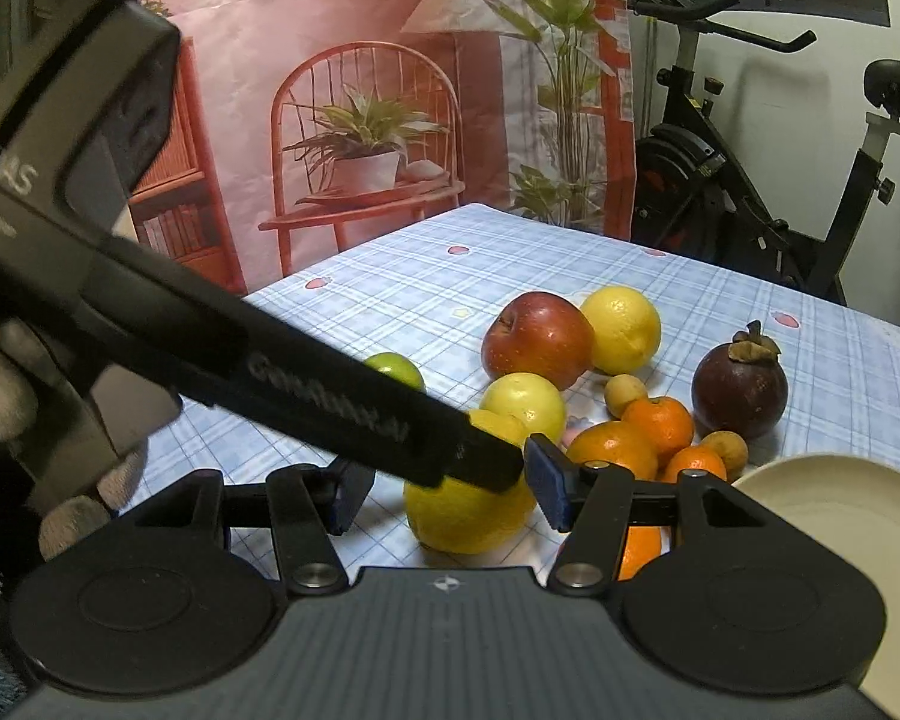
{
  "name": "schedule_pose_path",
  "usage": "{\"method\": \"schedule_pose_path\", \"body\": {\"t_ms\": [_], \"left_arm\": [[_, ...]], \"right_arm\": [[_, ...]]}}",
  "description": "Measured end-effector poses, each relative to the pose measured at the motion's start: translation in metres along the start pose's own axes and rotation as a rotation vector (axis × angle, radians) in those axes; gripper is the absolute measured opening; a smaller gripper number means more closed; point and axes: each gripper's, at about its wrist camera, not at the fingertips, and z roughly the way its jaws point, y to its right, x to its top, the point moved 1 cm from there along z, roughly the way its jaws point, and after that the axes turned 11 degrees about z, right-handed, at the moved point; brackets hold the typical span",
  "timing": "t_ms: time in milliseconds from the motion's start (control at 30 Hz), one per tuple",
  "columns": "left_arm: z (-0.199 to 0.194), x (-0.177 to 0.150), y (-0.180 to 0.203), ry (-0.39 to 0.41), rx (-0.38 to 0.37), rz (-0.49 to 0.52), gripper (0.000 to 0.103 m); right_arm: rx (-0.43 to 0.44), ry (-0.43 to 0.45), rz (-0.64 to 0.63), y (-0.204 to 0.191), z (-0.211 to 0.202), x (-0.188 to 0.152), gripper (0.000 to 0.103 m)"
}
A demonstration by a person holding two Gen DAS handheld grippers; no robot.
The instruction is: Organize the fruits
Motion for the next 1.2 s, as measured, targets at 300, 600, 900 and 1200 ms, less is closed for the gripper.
{"method": "schedule_pose_path", "body": {"t_ms": [300, 600, 900, 1200], "left_arm": [[-0.007, -0.007, -0.013, 0.02, -0.048, -0.073, 0.056], [-0.014, -0.014, -0.021, 0.047, -0.078, -0.117, 0.056], [-0.009, -0.018, -0.014, 0.063, -0.068, -0.114, 0.056], [-0.027, -0.01, 0.005, 0.112, -0.021, -0.023, 0.056]], "right_arm": [[-0.026, -0.045, 0.029, 0.008, 0.009, -0.004, 0.062], [-0.026, -0.079, 0.035, 0.008, 0.02, -0.006, 0.06], [-0.044, -0.078, 0.043, 0.006, 0.021, -0.007, 0.06], [-0.036, -0.023, 0.059, 0.004, 0.005, -0.003, 0.059]]}}
